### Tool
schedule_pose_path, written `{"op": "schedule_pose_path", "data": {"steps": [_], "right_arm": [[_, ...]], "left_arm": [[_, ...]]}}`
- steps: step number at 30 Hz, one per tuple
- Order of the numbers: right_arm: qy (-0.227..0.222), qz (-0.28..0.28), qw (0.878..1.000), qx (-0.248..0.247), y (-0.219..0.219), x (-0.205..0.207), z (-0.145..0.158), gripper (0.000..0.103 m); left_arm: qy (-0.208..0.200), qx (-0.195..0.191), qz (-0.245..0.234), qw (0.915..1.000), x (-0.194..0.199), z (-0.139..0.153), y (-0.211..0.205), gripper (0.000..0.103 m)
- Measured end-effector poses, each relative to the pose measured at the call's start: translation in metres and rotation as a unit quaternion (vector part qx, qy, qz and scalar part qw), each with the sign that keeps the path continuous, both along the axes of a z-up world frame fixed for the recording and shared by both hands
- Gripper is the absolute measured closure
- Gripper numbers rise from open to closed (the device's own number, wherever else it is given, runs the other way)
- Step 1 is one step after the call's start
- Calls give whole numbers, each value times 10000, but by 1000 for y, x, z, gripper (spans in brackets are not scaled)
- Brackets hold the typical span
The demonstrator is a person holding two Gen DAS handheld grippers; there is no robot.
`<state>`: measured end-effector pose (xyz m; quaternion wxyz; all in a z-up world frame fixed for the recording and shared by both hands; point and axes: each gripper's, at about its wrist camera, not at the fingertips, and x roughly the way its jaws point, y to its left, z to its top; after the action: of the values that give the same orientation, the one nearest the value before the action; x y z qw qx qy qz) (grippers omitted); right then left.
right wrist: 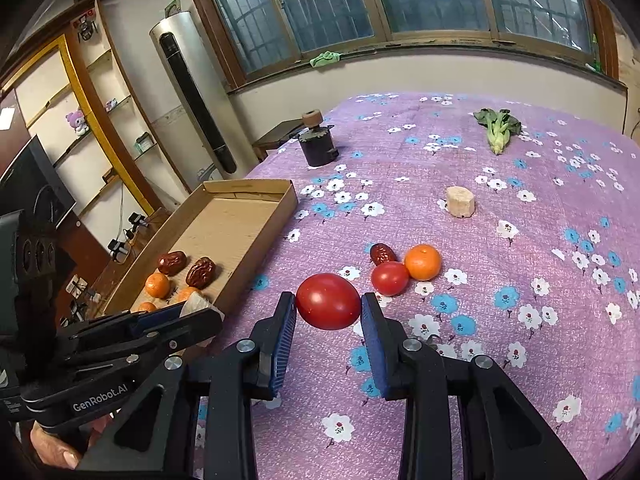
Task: Organize fruits
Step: 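Carry the beige cake and the red tomato over the cardboard tray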
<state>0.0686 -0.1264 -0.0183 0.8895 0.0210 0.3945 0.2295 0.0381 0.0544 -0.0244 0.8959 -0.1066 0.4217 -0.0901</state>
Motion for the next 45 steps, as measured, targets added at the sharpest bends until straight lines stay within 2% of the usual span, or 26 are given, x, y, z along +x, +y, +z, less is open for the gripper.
{"op": "schedule_pose_path", "data": {"steps": [17,27,33,45], "right_arm": [[-176,149,9996,188,2,-20,15,69],[-232,358,9980,472,-12,-14,20,69],[-97,547,9978,370,-17,1,19,69],[-138,634,9975,282,13,17,20,69]], "left_arm": [[-172,302,273,9990,-14,18,4,77],[-8,674,426,9968,5,14,-11,77],[8,801,548,9953,22,18,-14,77],[-28,969,586,9936,32,20,25,77]]}}
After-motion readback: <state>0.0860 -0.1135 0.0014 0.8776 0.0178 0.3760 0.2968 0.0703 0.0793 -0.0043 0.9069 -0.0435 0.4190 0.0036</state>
